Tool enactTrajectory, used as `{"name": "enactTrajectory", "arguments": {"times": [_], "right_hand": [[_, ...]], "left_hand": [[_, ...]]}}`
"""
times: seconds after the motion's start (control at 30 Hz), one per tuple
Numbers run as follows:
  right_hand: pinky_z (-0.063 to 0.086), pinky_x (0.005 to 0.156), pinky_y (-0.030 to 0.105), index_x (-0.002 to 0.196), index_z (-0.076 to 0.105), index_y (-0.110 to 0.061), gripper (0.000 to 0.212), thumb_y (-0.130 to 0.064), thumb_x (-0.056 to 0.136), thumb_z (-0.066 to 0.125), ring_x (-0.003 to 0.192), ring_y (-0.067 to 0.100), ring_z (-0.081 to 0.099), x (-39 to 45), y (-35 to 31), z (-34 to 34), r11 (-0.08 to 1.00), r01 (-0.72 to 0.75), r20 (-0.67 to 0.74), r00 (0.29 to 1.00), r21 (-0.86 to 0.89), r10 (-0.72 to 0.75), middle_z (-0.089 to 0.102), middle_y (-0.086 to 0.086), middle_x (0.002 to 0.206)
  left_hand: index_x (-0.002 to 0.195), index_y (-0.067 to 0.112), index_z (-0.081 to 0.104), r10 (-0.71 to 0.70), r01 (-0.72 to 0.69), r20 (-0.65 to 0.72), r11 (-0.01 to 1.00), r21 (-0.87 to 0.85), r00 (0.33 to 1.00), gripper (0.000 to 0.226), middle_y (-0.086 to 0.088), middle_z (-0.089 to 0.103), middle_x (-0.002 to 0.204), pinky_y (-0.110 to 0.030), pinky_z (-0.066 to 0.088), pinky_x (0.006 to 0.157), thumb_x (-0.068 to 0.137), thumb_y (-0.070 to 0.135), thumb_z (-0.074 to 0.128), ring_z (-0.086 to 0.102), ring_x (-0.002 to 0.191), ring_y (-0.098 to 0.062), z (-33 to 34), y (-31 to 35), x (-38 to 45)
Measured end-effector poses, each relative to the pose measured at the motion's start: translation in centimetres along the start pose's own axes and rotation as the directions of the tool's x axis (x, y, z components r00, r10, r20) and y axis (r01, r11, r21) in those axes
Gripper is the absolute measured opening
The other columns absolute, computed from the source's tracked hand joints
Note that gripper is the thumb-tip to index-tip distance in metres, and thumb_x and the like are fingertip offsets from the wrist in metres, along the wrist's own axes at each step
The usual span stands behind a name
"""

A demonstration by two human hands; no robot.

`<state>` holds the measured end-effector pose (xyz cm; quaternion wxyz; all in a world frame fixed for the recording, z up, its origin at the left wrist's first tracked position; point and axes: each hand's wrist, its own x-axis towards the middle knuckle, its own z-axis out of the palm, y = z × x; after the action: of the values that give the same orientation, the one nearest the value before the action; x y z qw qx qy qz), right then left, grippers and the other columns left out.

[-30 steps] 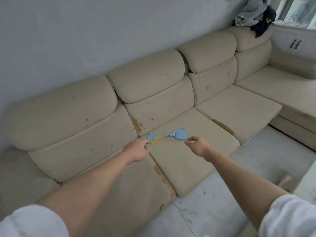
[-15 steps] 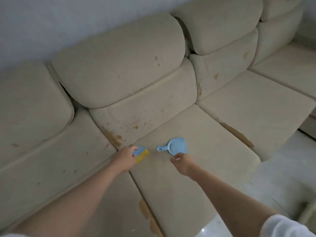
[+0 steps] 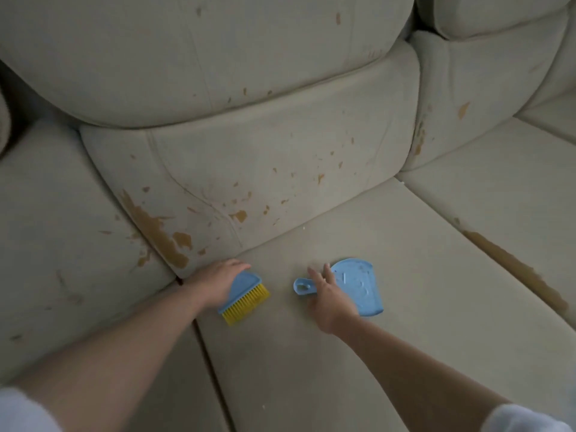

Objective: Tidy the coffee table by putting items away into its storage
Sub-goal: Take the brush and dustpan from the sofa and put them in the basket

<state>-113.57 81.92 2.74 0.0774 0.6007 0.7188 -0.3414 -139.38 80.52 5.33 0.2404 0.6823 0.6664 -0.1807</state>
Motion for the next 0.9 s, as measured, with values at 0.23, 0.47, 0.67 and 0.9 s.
{"name": "enactTrajectory", "arguments": {"times": [0.23, 0.47, 0.67, 0.9], "right_hand": [[0.046, 0.09, 0.04, 0.122, 0.053, -0.019, 0.034, -0.011, 0.091, 0.042, 0.116, 0.035, 0.054, 0.8, 1.1, 3.8, 0.953, 0.154, -0.008, 0.987, -0.26, -0.162, 0.044, 0.004, 0.14], [0.035, 0.065, 0.034, 0.091, 0.051, -0.018, 0.014, -0.009, 0.087, 0.041, 0.087, 0.035, 0.059, -2.9, 3.4, 4.5, 0.975, 0.16, -0.12, 0.976, -0.157, -0.179, 0.066, 0.009, 0.093], [0.04, 0.059, 0.033, 0.088, 0.038, -0.019, 0.026, 0.004, 0.077, 0.046, 0.063, 0.021, 0.049, -4.1, 3.8, 5.8, 0.977, -0.095, -0.25, 0.958, 0.191, 0.142, 0.038, 0.0, 0.098], [0.054, 0.06, 0.034, 0.108, 0.041, -0.014, 0.056, -0.023, 0.072, 0.082, 0.077, 0.023, 0.065, -4.5, 4.9, 5.3, 0.522, -0.319, -0.007, 0.849, 0.791, 0.528, 0.061, 0.007, 0.095]], "left_hand": [[0.156, 0.028, 0.012, 0.0, 0.008, -0.026, 0.961, 0.277, 1.0, 0.074, 0.007, 0.027, 0.159, -0.035, 0.037, 0.108, 0.095, 0.012, 0.051, 0.036, 0.138, -0.023, 4.1, -1.8, 3.4], [0.116, 0.015, 0.048, -0.201, 0.199, -0.04, 0.979, -0.045, 0.979, 0.04, -0.009, 0.064, 0.12, -0.035, 0.05, 0.081, 0.084, 0.03, 0.066, 0.062, 0.111, -0.03, 4.8, 0.1, 2.2], [0.095, 0.012, 0.062, -0.374, 0.372, 0.053, 0.879, -0.298, 0.926, 0.034, -0.01, 0.069, 0.108, -0.027, 0.044, 0.068, 0.078, 0.041, 0.072, 0.066, 0.099, -0.027, 8.4, 0.9, 0.2], [0.087, 0.01, 0.064, -0.357, 0.387, 0.152, 0.825, -0.412, 0.922, 0.029, -0.009, 0.066, 0.086, -0.025, 0.04, 0.057, 0.083, 0.038, 0.068, 0.066, 0.083, -0.026, 7.9, 1.9, -0.7]]}}
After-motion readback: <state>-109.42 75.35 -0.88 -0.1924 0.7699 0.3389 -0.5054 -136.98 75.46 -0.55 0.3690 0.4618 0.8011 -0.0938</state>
